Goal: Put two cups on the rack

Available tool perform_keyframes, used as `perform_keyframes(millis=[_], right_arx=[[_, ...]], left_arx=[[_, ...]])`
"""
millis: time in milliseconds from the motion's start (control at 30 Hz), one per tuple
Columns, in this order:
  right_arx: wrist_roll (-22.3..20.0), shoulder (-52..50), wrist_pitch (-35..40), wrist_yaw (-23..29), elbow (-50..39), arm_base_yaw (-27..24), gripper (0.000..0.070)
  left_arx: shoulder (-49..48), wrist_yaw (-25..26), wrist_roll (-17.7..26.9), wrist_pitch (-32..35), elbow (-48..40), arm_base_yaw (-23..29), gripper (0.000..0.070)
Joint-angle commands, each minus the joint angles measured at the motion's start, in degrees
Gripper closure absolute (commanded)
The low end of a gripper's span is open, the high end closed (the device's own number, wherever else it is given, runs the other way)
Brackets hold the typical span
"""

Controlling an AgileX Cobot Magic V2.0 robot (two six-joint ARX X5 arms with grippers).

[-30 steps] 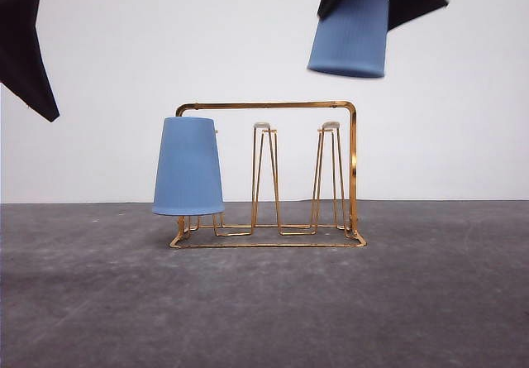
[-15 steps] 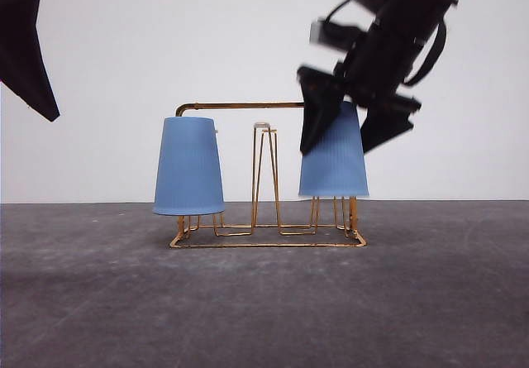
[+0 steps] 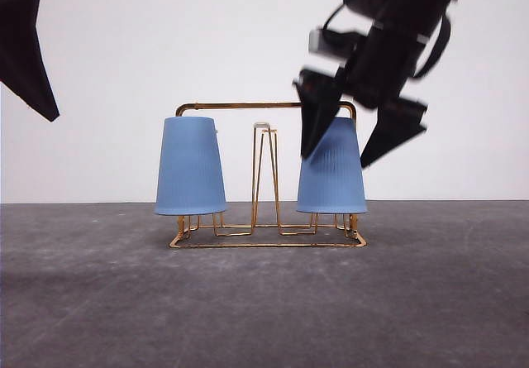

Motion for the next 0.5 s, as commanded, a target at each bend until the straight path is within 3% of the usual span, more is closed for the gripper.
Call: perform_keyframes(millis=[0,100,233,333,467], right_arx=[[0.6,-0.9,-6.6,0.0,4.4,0.1,0.0083],[0.3,-1.9,-17.0,0.0,9.3,0.1,0.0083],[-1.6,-4.6,-23.6,0.0,10.3,0.2,0.0084],[-2.5,-8.0,-24.5,0.0,7.8,0.2,0.0084],[-2.6,-16.4,-18.1,-0.1,-1.8,0.2,0.0084]], left_arx=[[0.4,-0.2,-0.2,0.2,0.8,-0.2,0.0311],[0.4,-0.2,-0.2,0.2,0.8,-0.2,0.0312],[0.4,-0.2,-0.2,-0.5,0.8,-0.2,0.0311],[0.4,-0.2,-0.1,-1.3,0.8,-0.2,0.0311],[0.4,-0.2,0.1,-1.5,0.8,-0.2,0.0312]])
